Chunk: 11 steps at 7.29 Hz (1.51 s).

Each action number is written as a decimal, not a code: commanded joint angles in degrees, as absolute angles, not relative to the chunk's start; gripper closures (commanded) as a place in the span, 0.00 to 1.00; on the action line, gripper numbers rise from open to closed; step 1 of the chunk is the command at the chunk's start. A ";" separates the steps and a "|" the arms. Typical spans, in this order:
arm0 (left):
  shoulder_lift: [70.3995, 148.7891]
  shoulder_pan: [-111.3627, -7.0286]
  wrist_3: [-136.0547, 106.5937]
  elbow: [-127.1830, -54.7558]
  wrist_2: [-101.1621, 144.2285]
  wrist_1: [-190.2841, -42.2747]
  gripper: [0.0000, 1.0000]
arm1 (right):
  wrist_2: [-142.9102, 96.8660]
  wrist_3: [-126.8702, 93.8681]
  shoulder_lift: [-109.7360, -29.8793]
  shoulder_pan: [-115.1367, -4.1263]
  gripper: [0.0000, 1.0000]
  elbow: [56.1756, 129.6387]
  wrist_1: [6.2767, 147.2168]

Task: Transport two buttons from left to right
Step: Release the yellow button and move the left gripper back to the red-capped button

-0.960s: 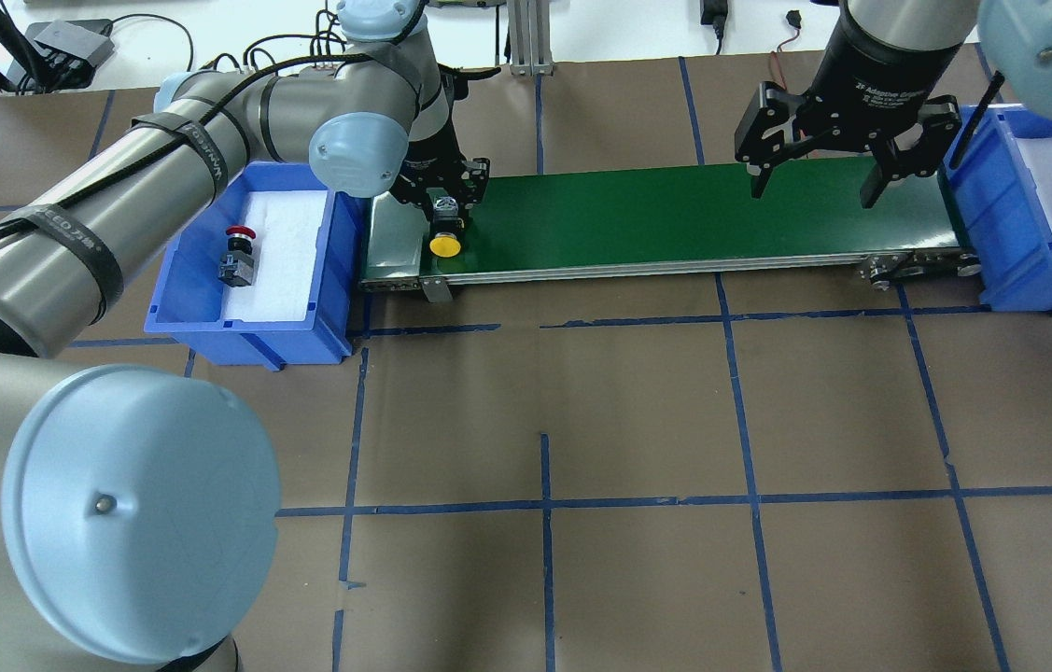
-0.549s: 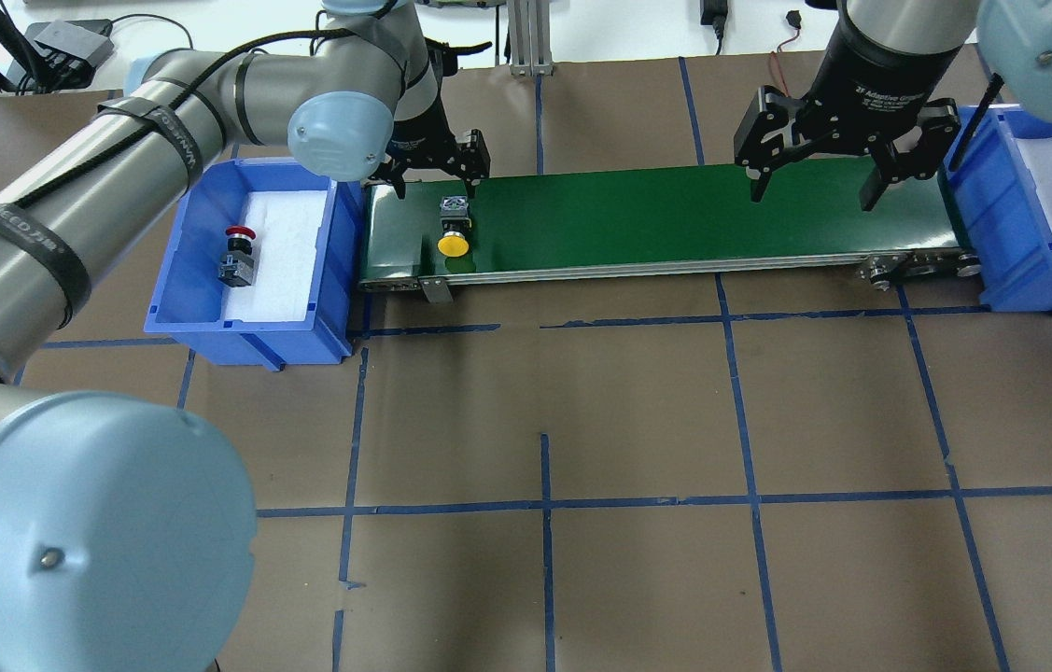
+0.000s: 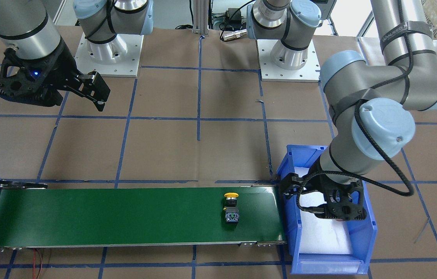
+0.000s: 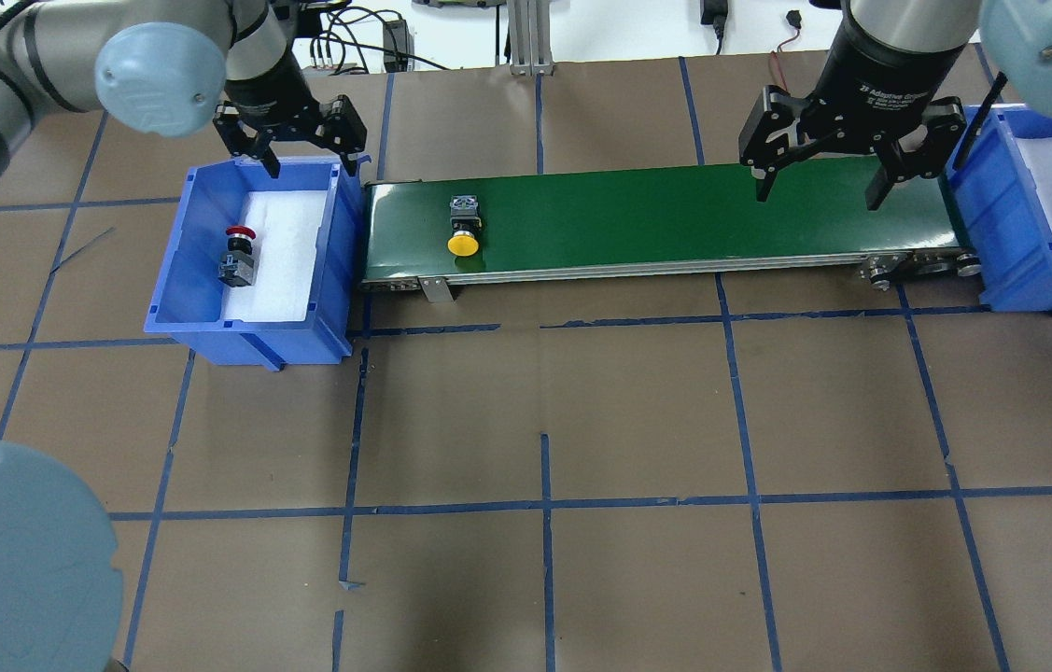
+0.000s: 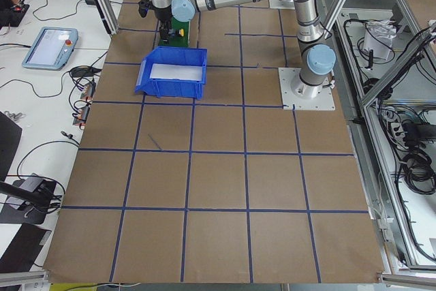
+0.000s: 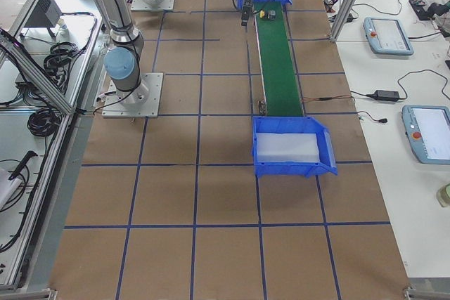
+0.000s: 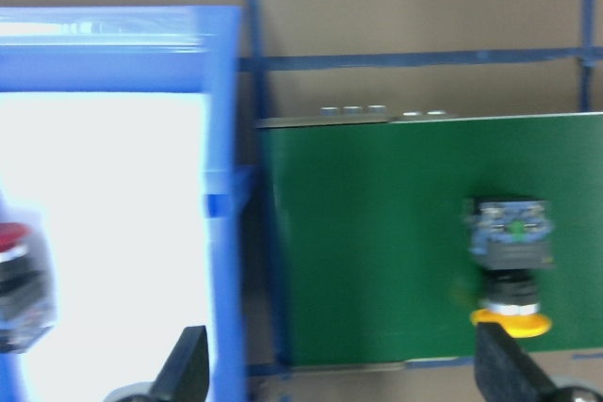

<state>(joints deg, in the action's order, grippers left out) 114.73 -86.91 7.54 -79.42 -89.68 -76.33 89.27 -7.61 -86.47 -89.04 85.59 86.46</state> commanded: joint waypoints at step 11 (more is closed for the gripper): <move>123.02 -84.46 105.69 -85.17 -109.15 -65.76 0.01 | 88.86 -7.56 -86.75 -88.68 0.00 85.69 86.57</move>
<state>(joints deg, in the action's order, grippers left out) 120.27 -84.53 99.11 -85.59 -107.48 -69.68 88.90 -7.56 -86.75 -88.77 85.67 86.49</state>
